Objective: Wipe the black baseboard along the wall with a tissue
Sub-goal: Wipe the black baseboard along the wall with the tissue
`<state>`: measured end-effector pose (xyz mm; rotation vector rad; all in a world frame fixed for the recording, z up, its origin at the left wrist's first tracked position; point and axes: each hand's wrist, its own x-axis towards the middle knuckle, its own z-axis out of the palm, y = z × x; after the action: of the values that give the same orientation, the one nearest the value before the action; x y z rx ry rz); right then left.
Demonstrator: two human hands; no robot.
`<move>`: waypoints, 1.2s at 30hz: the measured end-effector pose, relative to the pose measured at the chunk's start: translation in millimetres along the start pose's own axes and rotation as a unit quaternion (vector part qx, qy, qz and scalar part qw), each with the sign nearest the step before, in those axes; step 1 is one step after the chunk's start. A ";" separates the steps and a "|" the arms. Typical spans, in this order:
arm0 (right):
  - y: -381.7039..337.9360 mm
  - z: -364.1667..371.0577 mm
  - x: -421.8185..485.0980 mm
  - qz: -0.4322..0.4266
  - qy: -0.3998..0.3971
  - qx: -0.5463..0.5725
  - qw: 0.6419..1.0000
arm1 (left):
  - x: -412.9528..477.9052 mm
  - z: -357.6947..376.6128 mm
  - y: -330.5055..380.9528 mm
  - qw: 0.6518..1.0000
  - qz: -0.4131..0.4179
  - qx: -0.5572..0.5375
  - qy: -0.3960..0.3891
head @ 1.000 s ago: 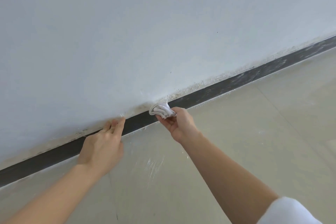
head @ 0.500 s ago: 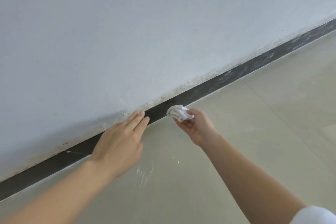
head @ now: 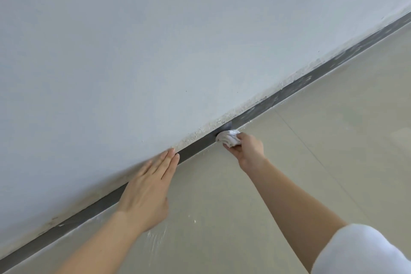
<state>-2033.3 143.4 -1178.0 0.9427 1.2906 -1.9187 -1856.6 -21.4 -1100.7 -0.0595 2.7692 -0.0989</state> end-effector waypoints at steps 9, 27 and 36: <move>78.3 35.9 -35.5 0.145 -0.069 -0.096 0.982 | 9.1 -35.9 14.1 0.995 -0.029 -0.010 -0.100; -55.2 12.9 -44.0 -0.066 0.025 -0.308 0.949 | 9.0 -25.4 -1.9 0.994 0.015 -0.030 -0.101; -46.0 62.0 -98.1 -0.092 -0.030 -0.618 0.780 | 5.7 -29.6 0.7 0.996 0.004 -0.037 -0.081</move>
<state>-2030.6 110.5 -1057.6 0.0422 2.1502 -0.7663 -1872.7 -19.1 -1075.2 -0.0708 2.6103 0.0094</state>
